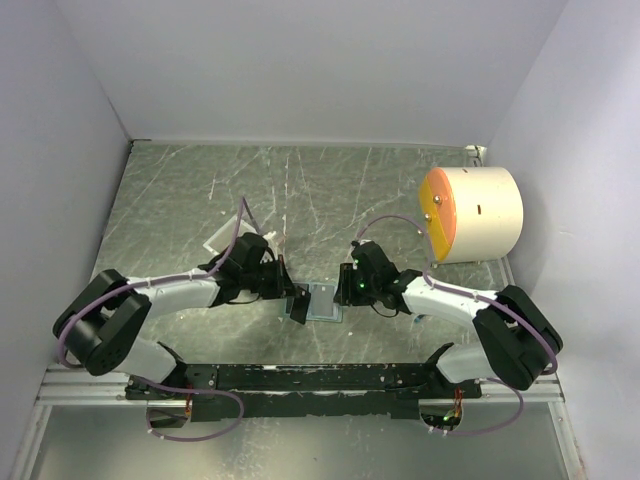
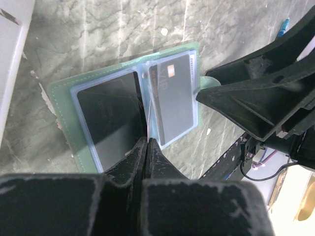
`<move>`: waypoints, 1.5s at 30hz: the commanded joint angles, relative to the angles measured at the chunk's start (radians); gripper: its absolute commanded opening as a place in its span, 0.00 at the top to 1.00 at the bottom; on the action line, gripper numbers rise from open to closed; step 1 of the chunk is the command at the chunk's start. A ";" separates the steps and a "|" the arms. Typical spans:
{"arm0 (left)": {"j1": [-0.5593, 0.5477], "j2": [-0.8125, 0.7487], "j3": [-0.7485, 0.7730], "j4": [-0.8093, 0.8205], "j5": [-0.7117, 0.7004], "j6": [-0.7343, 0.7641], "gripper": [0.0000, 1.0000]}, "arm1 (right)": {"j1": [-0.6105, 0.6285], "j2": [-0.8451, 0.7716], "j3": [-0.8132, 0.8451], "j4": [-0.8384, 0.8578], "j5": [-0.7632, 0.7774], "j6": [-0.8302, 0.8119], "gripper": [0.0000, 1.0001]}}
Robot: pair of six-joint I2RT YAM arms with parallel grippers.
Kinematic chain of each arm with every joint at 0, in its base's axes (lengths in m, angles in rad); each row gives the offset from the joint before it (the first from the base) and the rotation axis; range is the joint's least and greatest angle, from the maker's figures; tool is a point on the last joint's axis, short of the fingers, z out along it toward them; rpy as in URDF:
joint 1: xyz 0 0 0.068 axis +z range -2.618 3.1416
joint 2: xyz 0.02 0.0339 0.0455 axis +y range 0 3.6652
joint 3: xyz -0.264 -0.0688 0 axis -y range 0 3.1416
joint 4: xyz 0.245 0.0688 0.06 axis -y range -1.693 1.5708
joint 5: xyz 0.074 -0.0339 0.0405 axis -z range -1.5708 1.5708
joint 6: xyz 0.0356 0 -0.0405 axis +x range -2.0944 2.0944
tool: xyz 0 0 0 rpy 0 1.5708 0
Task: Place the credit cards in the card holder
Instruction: Insert the credit card into the card holder.
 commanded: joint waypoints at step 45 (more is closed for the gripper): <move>0.019 0.115 0.040 0.037 0.056 -0.035 0.93 | 0.004 0.004 -0.022 0.069 -0.019 -0.005 0.58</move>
